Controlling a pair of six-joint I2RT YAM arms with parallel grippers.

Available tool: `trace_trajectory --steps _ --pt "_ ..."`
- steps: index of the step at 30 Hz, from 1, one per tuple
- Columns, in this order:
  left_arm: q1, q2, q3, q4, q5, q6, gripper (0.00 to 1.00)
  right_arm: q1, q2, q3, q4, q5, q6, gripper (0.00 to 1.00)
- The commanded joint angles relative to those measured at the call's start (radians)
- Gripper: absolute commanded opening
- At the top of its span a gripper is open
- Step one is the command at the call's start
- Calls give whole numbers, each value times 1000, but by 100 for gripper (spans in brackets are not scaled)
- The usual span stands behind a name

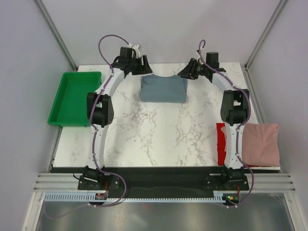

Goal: Fold and stack the t-shirts

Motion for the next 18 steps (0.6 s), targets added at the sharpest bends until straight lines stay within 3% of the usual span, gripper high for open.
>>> trace_trajectory --steps 1,2,5,6,9,12,18 --pt "-15 -79 4 60 -82 80 72 -6 -68 20 67 -14 -71 45" --pt "-15 -99 -19 53 -79 68 72 -27 -81 -9 66 -20 -79 45" --pt "-16 -179 -97 23 -25 42 72 -66 -124 -101 61 -56 -102 65" --pt "-16 -196 -119 18 56 34 71 -67 -136 -124 58 -62 -102 71" --pt "-16 -236 -189 12 296 16 67 -113 -148 -176 50 -93 -99 69" --pt "-24 -247 -243 18 421 -21 63 -104 -163 -178 53 -131 -77 65" --pt "-42 -219 -289 56 518 -64 62 -51 -159 -138 102 -212 -16 63"
